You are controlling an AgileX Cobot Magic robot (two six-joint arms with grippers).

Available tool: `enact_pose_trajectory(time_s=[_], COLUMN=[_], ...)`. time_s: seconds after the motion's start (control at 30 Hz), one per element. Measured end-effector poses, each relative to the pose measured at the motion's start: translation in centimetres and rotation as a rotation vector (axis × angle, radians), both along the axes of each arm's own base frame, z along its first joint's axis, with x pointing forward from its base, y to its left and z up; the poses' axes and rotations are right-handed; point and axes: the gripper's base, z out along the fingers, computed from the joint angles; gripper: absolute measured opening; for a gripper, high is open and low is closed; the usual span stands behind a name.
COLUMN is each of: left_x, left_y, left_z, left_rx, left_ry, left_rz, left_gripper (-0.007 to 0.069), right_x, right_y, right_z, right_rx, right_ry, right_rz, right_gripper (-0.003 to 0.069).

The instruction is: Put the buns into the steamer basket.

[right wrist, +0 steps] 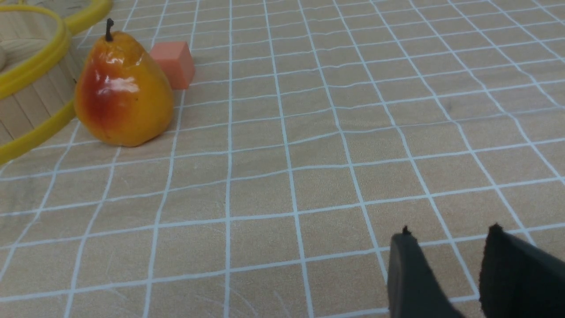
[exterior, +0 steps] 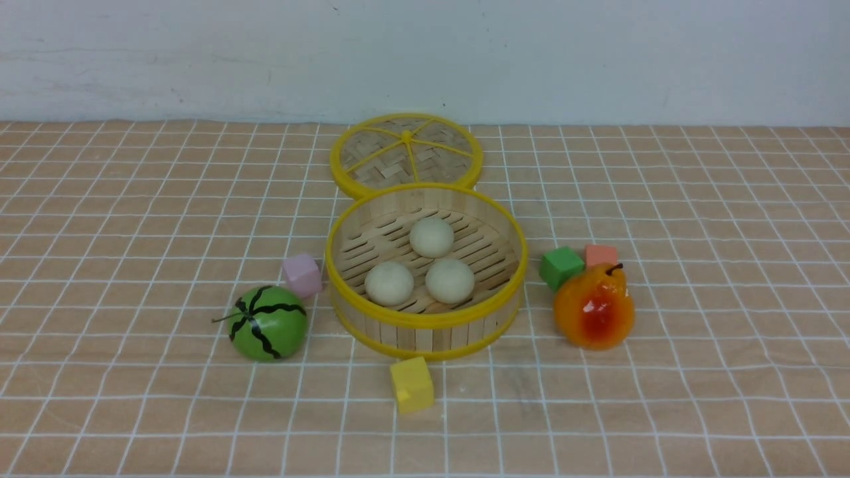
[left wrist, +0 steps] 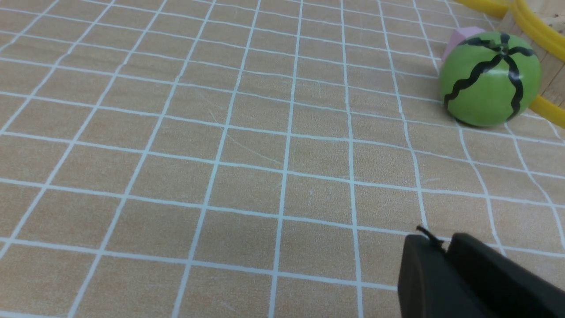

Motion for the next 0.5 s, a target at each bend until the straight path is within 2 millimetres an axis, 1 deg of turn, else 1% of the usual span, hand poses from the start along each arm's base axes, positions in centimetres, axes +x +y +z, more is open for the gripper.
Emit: enact_pose_trajectory(time_s=[0.5], left_x=[0.00], left_y=[0.00], left_z=[0.00], left_rx=[0.000], left_ry=[0.000], left_rz=[0.000], left_gripper=[0.0083], right_x=[0.00], right_y=[0.00], right_z=[0.00], right_rx=[0.000], right_ry=[0.000], right_rz=[0.000], right_gripper=[0.0241])
